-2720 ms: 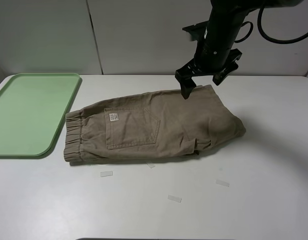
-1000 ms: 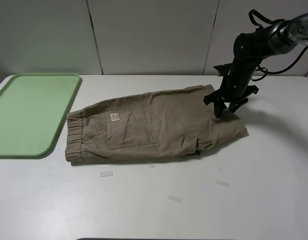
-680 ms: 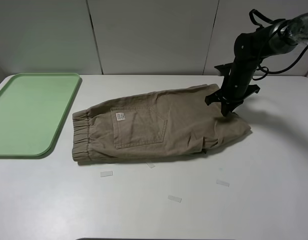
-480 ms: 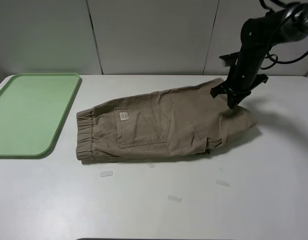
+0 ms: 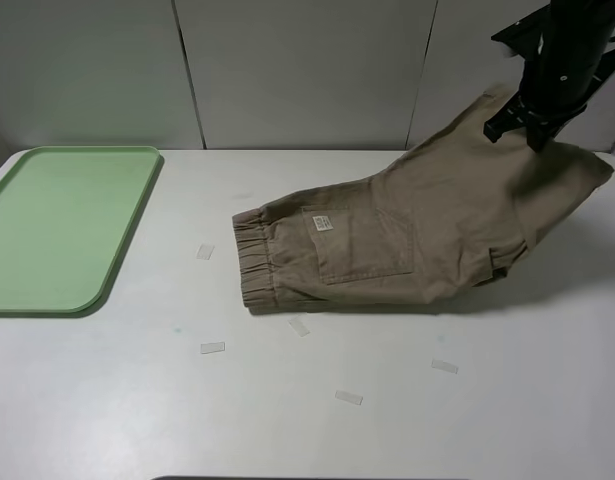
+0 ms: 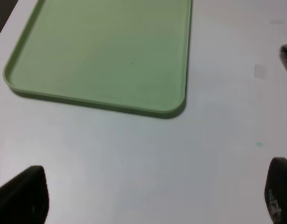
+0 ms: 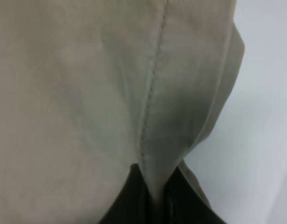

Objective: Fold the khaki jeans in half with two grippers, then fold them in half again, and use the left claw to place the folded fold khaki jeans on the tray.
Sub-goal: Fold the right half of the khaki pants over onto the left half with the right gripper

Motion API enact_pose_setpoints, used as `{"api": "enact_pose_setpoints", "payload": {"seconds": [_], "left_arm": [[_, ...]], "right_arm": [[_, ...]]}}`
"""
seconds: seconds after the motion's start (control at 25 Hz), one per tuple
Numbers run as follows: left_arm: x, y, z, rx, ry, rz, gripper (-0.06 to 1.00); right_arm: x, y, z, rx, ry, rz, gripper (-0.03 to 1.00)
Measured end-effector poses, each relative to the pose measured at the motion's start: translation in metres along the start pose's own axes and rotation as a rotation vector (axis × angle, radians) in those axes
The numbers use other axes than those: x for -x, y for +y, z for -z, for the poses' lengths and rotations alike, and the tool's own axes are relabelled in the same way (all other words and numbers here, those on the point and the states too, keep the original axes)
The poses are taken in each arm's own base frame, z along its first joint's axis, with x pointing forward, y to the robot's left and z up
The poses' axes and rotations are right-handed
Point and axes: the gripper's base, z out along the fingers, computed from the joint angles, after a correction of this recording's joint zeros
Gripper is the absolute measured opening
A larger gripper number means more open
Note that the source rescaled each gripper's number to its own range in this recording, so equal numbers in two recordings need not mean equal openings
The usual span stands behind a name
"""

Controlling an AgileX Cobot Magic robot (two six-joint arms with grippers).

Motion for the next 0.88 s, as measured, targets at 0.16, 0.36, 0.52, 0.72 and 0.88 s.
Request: {"api": "enact_pose_setpoints", "payload": {"seconds": [0.16, 0.36, 0.52, 0.72, 0.88], "left_arm": [[0.0, 0.0, 0.0, 0.0, 0.0, 0.0, 0.91], [0.0, 0.0, 0.0, 0.0, 0.0, 0.0, 0.91], [0.0, 0.0, 0.0, 0.0, 0.0, 0.0, 0.91], [0.0, 0.0, 0.0, 0.0, 0.0, 0.0, 0.91], [0.0, 0.0, 0.0, 0.0, 0.0, 0.0, 0.91]], "right_arm": [[-0.004, -0.018, 0.009, -0.029, 0.061, -0.055, 0.04], [0.005, -0.031, 0.032, -0.039, 0.045, -0.103, 0.04], [0.014, -0.018, 0.051, 0.041, -0.015, -0.124, 0.04], [0.017, 0.027, 0.055, 0.16, -0.007, -0.091, 0.04], [0.011, 0.077, 0.056, 0.204, 0.038, -0.045, 0.04]]}}
